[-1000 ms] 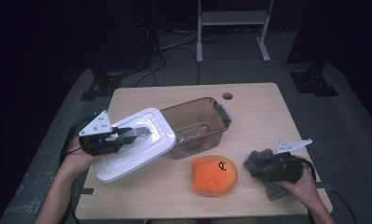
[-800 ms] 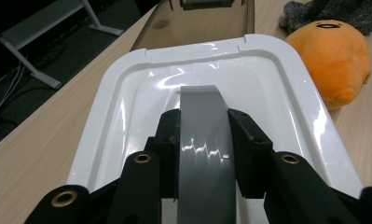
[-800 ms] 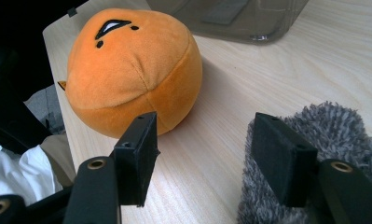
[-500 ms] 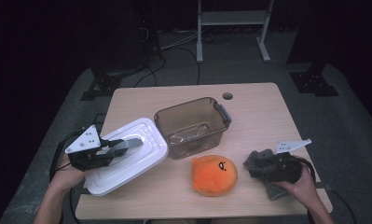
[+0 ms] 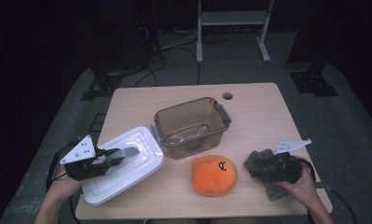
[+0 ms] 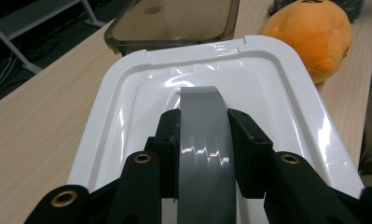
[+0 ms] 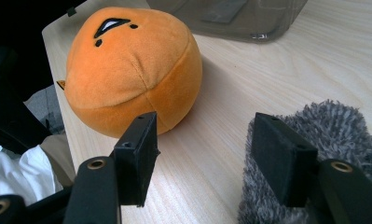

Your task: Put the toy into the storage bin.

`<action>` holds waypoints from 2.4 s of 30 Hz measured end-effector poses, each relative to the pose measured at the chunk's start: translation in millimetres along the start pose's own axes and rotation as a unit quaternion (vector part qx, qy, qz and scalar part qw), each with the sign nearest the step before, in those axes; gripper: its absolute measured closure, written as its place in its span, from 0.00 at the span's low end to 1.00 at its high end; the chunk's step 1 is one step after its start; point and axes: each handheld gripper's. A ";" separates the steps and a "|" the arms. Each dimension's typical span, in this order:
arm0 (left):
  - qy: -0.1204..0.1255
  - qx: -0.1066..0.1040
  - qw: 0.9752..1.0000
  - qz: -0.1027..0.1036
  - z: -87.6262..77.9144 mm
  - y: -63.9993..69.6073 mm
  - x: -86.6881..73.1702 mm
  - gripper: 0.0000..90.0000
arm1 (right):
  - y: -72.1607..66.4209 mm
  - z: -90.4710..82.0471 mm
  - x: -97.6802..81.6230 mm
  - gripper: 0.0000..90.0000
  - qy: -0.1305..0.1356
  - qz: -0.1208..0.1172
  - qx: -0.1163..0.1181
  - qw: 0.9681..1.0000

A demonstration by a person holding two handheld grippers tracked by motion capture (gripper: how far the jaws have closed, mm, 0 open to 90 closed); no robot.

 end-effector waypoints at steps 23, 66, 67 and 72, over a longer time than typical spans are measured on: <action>-0.008 -0.015 0.999 -0.036 19.5 -4.1 -43.7 0.74 | -0.3 1.4 -0.6 0.44 -0.004 0.000 0.000 1.000; -0.052 -0.027 0.995 -0.083 52.1 -19.9 -65.7 0.55 | 1.0 1.5 -1.9 0.44 -0.004 0.000 0.000 1.000; -0.046 -0.026 0.995 -0.082 49.4 -19.5 -63.7 0.54 | 1.2 1.6 -2.1 0.44 -0.004 0.001 0.000 1.000; -0.020 -0.025 0.996 -0.080 41.4 -14.8 -49.3 0.44 | 2.7 1.9 -2.8 0.44 -0.004 0.003 -0.001 1.000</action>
Point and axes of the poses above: each handheld gripper's, and its own axes: z roughly forward along the jaws, x roughly out of its top, y roughly to its right, and after that the axes turned 15 degrees about -x, right-handed
